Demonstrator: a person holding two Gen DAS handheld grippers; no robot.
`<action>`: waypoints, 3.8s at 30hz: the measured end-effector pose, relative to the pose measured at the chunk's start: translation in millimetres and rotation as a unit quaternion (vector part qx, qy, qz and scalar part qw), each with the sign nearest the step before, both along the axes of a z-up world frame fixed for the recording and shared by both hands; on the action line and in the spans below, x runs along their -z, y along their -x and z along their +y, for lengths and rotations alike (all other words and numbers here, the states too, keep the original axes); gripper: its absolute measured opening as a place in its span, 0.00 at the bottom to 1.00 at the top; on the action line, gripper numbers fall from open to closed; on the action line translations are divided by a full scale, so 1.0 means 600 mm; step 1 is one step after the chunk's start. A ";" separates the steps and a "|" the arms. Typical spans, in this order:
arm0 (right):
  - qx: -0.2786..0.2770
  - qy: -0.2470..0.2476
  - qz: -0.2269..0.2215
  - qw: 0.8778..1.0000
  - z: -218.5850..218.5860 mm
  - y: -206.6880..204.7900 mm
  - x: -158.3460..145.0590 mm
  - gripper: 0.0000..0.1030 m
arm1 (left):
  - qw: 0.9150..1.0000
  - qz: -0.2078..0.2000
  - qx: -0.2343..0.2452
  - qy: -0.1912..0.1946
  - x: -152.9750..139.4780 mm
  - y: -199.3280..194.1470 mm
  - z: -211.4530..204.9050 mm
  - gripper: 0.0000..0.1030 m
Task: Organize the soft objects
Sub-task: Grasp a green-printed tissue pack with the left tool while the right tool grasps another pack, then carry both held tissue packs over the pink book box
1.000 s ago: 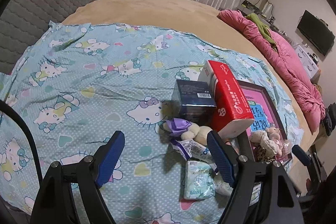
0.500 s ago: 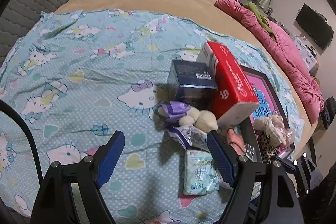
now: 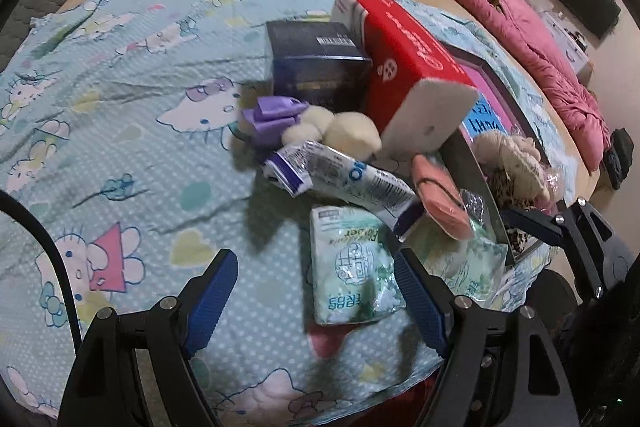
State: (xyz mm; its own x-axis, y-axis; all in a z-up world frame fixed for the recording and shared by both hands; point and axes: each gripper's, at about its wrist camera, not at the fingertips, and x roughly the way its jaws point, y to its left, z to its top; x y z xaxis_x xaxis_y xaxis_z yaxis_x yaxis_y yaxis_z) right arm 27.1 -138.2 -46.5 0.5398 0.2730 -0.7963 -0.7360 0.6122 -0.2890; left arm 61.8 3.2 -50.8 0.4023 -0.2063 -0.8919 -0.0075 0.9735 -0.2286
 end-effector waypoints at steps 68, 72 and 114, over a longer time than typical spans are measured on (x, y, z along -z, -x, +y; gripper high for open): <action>0.024 -0.256 0.023 0.966 -0.130 -0.008 -0.104 0.51 | 1.000 0.000 0.024 0.017 -0.026 0.037 -0.046 0.35; 0.035 -0.270 0.017 0.962 -0.141 -0.011 -0.112 0.51 | 1.000 -0.013 0.026 0.013 -0.044 0.036 -0.055 0.35; 0.264 -0.386 -0.108 0.877 -0.365 -0.040 -0.176 0.51 | 0.989 -0.090 0.118 0.002 -0.164 -0.020 -0.244 0.35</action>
